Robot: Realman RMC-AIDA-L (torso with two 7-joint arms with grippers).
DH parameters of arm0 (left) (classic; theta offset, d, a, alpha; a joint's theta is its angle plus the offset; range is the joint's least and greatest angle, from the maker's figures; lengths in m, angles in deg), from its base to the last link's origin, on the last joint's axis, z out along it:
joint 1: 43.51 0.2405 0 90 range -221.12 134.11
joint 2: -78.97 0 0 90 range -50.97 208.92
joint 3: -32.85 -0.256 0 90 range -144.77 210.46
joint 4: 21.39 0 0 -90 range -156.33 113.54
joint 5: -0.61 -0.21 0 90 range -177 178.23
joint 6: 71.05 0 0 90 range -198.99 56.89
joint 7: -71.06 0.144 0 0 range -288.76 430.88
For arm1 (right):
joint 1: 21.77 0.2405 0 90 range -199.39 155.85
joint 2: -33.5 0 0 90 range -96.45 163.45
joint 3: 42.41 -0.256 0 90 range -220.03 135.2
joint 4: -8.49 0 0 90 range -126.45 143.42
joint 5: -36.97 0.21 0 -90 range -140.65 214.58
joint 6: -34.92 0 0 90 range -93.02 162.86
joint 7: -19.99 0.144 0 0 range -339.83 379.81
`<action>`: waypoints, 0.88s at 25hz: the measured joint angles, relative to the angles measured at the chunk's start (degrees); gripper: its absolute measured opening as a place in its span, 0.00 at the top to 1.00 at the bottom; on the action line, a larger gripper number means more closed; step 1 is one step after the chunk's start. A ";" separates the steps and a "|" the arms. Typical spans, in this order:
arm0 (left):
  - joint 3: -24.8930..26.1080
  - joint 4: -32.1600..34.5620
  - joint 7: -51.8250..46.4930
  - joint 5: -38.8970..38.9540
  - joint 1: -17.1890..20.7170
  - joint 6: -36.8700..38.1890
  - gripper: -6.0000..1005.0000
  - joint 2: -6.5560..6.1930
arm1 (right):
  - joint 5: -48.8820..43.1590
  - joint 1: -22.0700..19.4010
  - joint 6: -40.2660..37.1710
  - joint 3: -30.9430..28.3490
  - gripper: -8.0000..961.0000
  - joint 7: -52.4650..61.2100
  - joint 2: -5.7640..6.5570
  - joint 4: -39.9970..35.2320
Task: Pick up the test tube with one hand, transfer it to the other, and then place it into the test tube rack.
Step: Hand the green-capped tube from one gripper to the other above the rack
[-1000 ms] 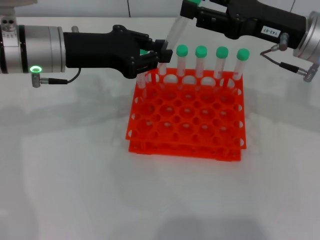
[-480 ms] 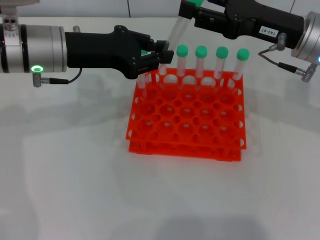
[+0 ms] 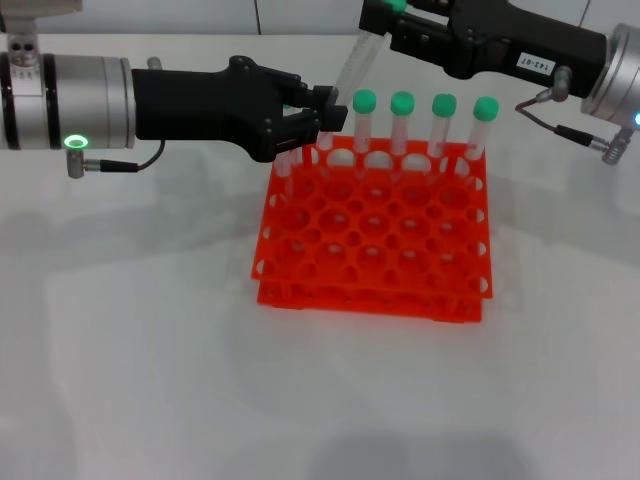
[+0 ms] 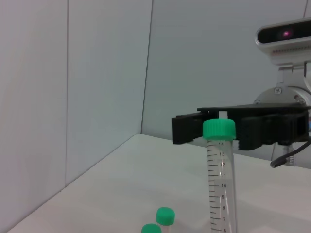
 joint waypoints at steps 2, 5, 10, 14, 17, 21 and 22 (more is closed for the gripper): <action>-0.03 0.00 -0.01 -0.01 -0.06 0.00 0.80 0.00 | 0.00 0.00 0.04 0.24 0.37 0.00 0.00 -0.01; -0.08 0.00 0.00 -0.02 -0.11 0.00 0.80 -0.01 | 0.00 0.00 0.05 0.25 0.43 0.02 0.00 -0.01; -0.08 0.00 -0.02 -0.02 -0.11 0.03 0.80 -0.01 | 0.09 0.00 0.10 0.33 0.46 0.04 0.00 -0.02; -0.08 0.00 -0.05 -0.01 -0.09 0.07 0.80 -0.02 | 0.10 0.00 0.14 0.44 0.58 0.03 0.00 -0.01; -0.08 0.00 -0.04 -0.01 -0.07 0.09 0.80 -0.02 | 0.09 0.00 0.36 0.47 0.66 0.26 0.04 -0.01; -0.08 0.00 -0.02 0.00 -0.05 0.10 0.78 -0.01 | -0.05 0.02 0.50 0.47 0.70 0.42 0.14 -0.02; -0.08 0.00 -0.01 0.00 -0.06 0.10 0.78 -0.02 | -0.08 0.03 0.52 0.47 0.71 0.42 0.16 -0.01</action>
